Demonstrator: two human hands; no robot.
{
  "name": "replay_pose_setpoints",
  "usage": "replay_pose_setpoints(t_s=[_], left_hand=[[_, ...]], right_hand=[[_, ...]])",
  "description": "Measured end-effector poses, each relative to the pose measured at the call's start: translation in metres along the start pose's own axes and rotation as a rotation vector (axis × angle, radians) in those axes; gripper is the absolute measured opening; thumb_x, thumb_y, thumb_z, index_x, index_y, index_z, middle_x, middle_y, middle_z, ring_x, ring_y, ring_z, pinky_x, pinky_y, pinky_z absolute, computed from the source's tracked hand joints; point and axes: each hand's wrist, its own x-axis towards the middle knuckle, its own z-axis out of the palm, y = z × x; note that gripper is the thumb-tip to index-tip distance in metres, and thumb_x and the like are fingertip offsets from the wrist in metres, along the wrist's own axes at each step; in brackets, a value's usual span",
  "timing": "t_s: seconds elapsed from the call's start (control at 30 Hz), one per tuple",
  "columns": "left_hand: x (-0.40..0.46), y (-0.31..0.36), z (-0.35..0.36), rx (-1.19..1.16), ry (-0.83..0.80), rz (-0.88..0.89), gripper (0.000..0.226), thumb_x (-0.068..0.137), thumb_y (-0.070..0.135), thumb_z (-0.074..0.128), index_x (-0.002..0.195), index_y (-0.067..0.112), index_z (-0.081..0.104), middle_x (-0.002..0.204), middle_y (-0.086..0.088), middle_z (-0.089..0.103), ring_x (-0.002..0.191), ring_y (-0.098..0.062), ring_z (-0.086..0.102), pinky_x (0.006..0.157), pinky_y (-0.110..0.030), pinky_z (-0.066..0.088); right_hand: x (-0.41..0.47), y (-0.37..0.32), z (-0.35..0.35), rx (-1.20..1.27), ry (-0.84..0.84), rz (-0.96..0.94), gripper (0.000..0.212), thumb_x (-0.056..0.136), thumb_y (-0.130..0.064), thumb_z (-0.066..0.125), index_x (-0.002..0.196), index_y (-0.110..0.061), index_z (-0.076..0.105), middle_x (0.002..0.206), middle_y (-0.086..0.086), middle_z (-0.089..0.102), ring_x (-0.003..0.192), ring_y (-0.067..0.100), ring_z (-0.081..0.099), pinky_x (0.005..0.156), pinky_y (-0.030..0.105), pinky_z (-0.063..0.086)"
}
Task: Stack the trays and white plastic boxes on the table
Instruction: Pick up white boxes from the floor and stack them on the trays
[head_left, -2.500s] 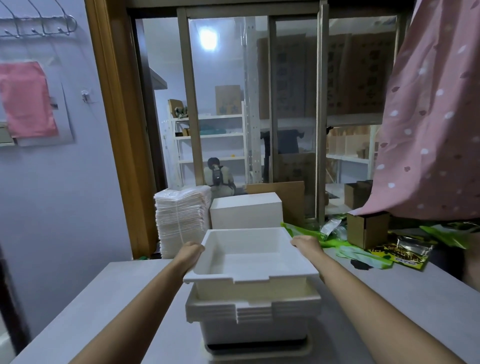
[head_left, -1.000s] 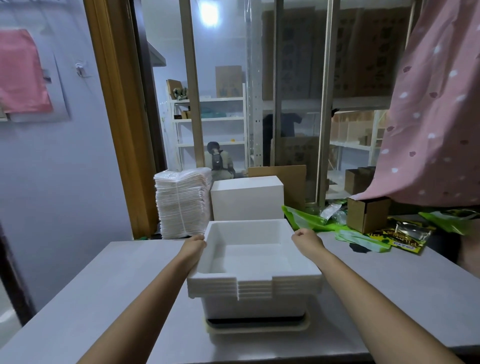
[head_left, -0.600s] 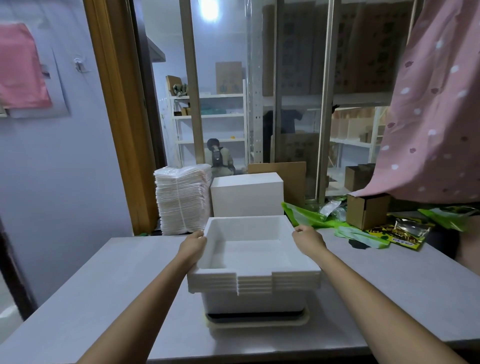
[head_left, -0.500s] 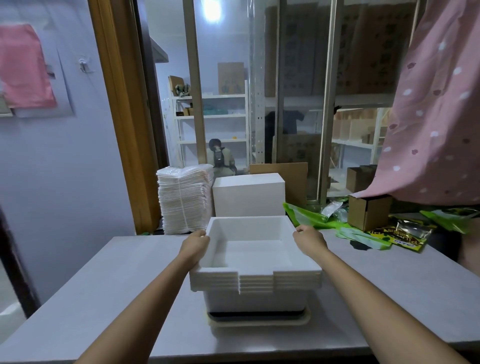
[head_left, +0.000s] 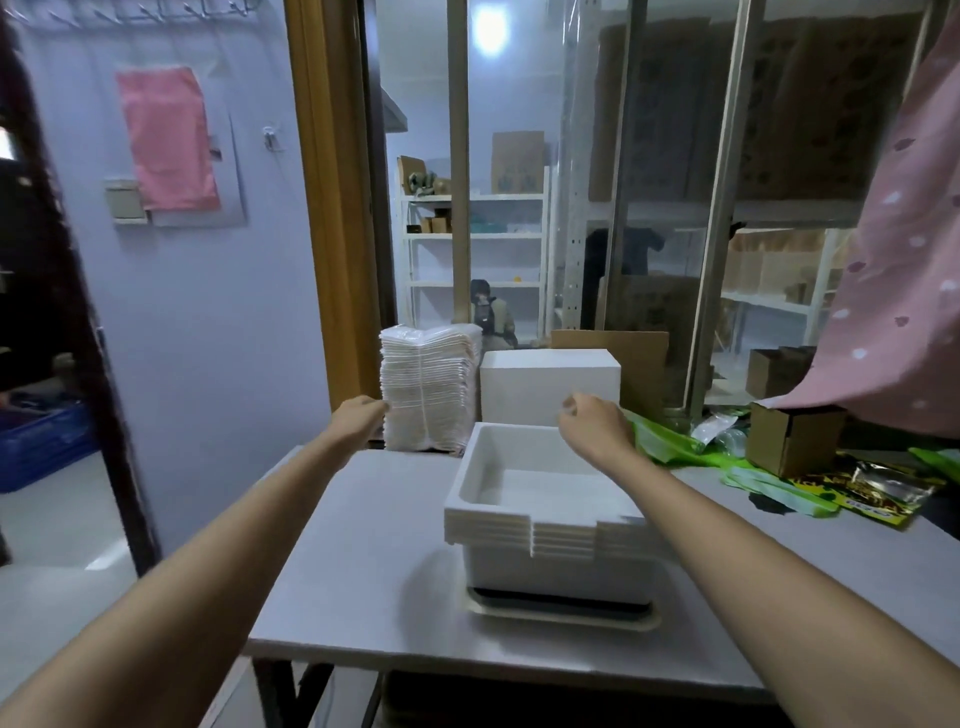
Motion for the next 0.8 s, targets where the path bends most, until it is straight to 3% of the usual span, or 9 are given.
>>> replay_pose_setpoints(t_s=[0.1, 0.17, 0.3, 0.4, 0.47, 0.63, 0.8], left_hand=[[-0.009, -0.021, -0.046, -0.024, 0.108, -0.005, 0.010, 0.095, 0.017, 0.042, 0.090, 0.012, 0.049, 0.084, -0.007, 0.049, 0.083, -0.023, 0.045, 0.066, -0.028, 0.038], [-0.019, -0.046, -0.084, -0.023, 0.205, -0.014, 0.010, 0.091, 0.017, 0.046, 0.082, 0.015, 0.049, 0.086, -0.012, 0.048, 0.083, -0.021, 0.044, 0.063, -0.027, 0.034], [-0.046, -0.123, -0.174, 0.029, 0.405, -0.120, 0.025, 0.066, 0.034, 0.047, 0.079, 0.014, 0.057, 0.088, -0.018, 0.062, 0.083, -0.027, 0.059, 0.074, -0.035, 0.044], [-0.084, -0.187, -0.235, 0.067, 0.563, -0.233, 0.038, 0.065, 0.037, 0.044, 0.087, 0.015, 0.065, 0.105, -0.020, 0.069, 0.102, -0.037, 0.064, 0.093, -0.044, 0.051], [-0.117, -0.230, -0.267, 0.060, 0.661, -0.307, 0.041, 0.066, 0.038, 0.045, 0.093, 0.016, 0.067, 0.108, -0.018, 0.070, 0.105, -0.037, 0.064, 0.095, -0.046, 0.051], [-0.213, -0.327, -0.310, 0.041, 0.836, -0.493, 0.021, 0.075, 0.029, 0.044, 0.077, 0.018, 0.061, 0.091, -0.009, 0.067, 0.098, -0.035, 0.064, 0.076, -0.034, 0.049], [-0.288, -0.432, -0.317, 0.061, 0.927, -0.724, 0.030, 0.084, 0.024, 0.044, 0.096, 0.006, 0.064, 0.097, -0.014, 0.066, 0.089, -0.033, 0.059, 0.071, -0.033, 0.042]], right_hand=[[-0.012, -0.063, 0.024, 0.081, -0.084, -0.122, 0.034, 0.093, -0.026, 0.044, 0.119, -0.014, 0.060, 0.120, 0.008, 0.063, 0.107, 0.029, 0.058, 0.083, 0.034, 0.048], [-0.024, -0.108, 0.046, 0.127, -0.127, -0.229, 0.032, 0.092, -0.028, 0.044, 0.116, -0.015, 0.061, 0.117, 0.007, 0.065, 0.105, 0.028, 0.059, 0.087, 0.036, 0.050], [-0.063, -0.202, 0.097, 0.218, -0.200, -0.446, 0.027, 0.090, -0.025, 0.048, 0.108, -0.016, 0.066, 0.112, 0.007, 0.068, 0.106, 0.027, 0.061, 0.086, 0.035, 0.050], [-0.107, -0.266, 0.140, 0.250, -0.284, -0.619, 0.028, 0.088, -0.020, 0.047, 0.104, -0.014, 0.069, 0.111, 0.007, 0.070, 0.103, 0.027, 0.063, 0.085, 0.036, 0.052], [-0.143, -0.300, 0.171, 0.286, -0.360, -0.708, 0.026, 0.087, -0.019, 0.047, 0.100, -0.014, 0.069, 0.107, 0.006, 0.071, 0.098, 0.026, 0.063, 0.081, 0.035, 0.053], [-0.234, -0.353, 0.254, 0.290, -0.569, -0.863, 0.022, 0.086, -0.016, 0.046, 0.093, -0.012, 0.067, 0.095, 0.004, 0.071, 0.083, 0.023, 0.062, 0.066, 0.032, 0.049], [-0.309, -0.356, 0.347, 0.192, -0.740, -0.920, 0.022, 0.084, -0.019, 0.048, 0.094, -0.013, 0.067, 0.098, 0.003, 0.070, 0.091, 0.024, 0.063, 0.071, 0.033, 0.051]])
